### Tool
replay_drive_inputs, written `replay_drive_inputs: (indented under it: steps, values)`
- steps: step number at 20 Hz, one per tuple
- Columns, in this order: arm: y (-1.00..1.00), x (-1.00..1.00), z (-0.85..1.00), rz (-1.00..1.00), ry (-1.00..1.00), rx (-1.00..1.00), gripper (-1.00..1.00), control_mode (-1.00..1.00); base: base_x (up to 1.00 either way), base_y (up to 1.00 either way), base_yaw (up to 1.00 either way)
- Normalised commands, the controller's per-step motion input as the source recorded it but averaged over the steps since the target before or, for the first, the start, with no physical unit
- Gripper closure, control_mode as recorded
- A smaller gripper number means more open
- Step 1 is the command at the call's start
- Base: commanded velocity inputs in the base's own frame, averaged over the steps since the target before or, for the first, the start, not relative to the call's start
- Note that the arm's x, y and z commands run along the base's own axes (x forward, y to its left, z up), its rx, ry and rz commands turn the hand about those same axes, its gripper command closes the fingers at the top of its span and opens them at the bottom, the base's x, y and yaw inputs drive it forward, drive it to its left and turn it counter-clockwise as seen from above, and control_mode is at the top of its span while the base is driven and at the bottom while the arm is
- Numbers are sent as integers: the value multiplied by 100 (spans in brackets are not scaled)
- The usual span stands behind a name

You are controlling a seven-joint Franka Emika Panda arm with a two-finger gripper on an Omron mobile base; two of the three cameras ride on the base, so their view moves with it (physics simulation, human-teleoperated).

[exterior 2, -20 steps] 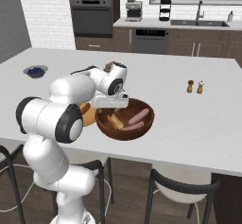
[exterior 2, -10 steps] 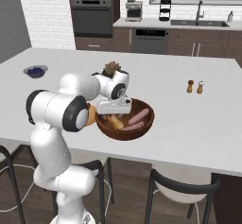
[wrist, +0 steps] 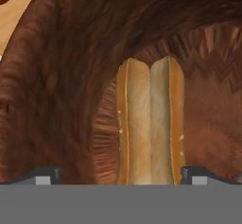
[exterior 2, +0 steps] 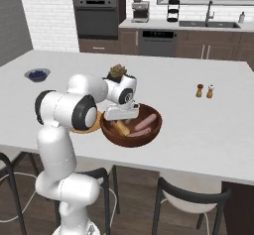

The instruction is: Place one bun and one sausage from the bowl on each plate.

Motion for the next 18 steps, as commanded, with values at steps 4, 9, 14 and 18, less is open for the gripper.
replay_drive_inputs:
  steps: [4,9,14,18]
  values:
    - [0,31,-40,10,0,0,-100,-100,0,0,0]
    - [0,15,-32,7,0,0,-100,-100,0,0,0]
    - [0,2,-38,6,-1,0,-100,-100,0,0,0]
    - [-2,7,-23,2,-6,0,-100,-100,0,0,0]
